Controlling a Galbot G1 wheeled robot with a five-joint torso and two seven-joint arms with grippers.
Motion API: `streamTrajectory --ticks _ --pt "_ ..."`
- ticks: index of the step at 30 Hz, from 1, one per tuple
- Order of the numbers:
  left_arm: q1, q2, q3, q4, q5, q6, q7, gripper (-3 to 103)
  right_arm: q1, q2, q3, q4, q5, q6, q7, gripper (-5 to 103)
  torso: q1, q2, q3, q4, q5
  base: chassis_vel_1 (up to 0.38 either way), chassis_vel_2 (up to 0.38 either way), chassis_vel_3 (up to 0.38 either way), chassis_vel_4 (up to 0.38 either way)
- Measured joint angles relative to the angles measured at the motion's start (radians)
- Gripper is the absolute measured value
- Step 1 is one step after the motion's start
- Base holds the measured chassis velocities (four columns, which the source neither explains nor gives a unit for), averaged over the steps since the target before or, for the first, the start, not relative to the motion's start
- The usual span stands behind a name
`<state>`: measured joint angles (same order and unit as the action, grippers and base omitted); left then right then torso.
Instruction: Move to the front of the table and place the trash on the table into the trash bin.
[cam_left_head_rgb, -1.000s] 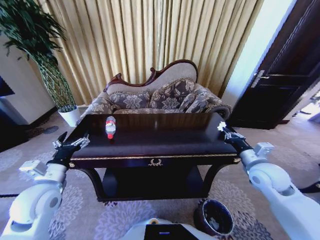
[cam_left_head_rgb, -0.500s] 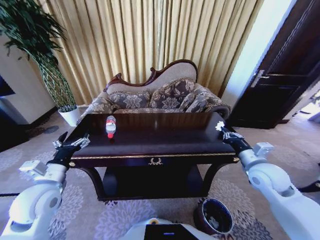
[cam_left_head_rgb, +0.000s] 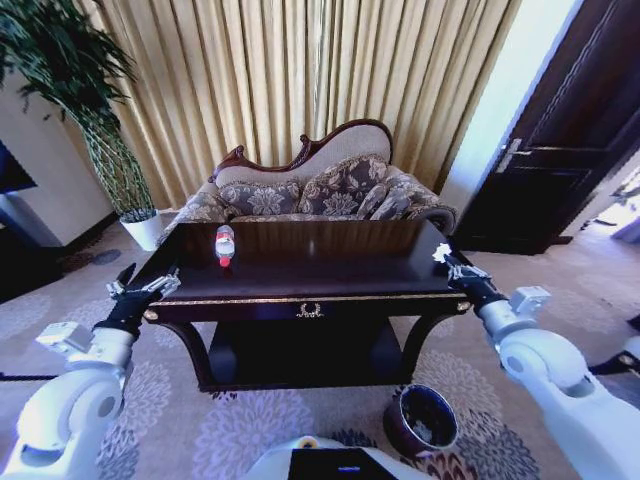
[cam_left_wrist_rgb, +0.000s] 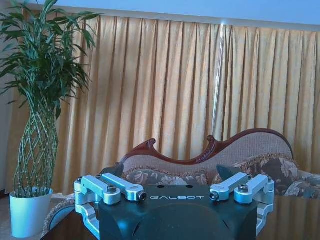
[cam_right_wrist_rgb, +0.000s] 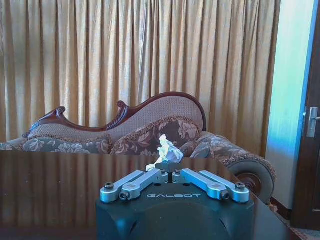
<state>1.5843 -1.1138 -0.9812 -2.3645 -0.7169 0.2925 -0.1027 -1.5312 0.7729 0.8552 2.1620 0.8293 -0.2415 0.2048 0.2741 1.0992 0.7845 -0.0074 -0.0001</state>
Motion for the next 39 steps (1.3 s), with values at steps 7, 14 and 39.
streamTrajectory --ticks 7,14,39 --pt "0.000 -0.002 0.000 0.000 0.001 0.000 0.000 100 -0.002 0.000 0.003 -0.002 0.000 0.003 0.003 0 0.000 0.000 0.000 0.0000 0.0000 0.104 -0.102 -0.102 0.100" --pt "0.002 -0.005 0.001 0.000 0.003 -0.001 0.000 100 -0.007 0.001 0.004 -0.001 -0.004 0.005 0.003 0 0.000 0.000 0.000 0.0000 -0.0001 0.131 -0.131 -0.132 0.119" --pt "0.006 -0.016 0.000 0.000 0.007 -0.012 0.002 100 -0.007 0.065 -0.090 -0.108 -0.093 0.037 -0.057 0 0.000 0.000 0.000 0.0001 -0.0002 0.102 -0.102 -0.098 0.099"
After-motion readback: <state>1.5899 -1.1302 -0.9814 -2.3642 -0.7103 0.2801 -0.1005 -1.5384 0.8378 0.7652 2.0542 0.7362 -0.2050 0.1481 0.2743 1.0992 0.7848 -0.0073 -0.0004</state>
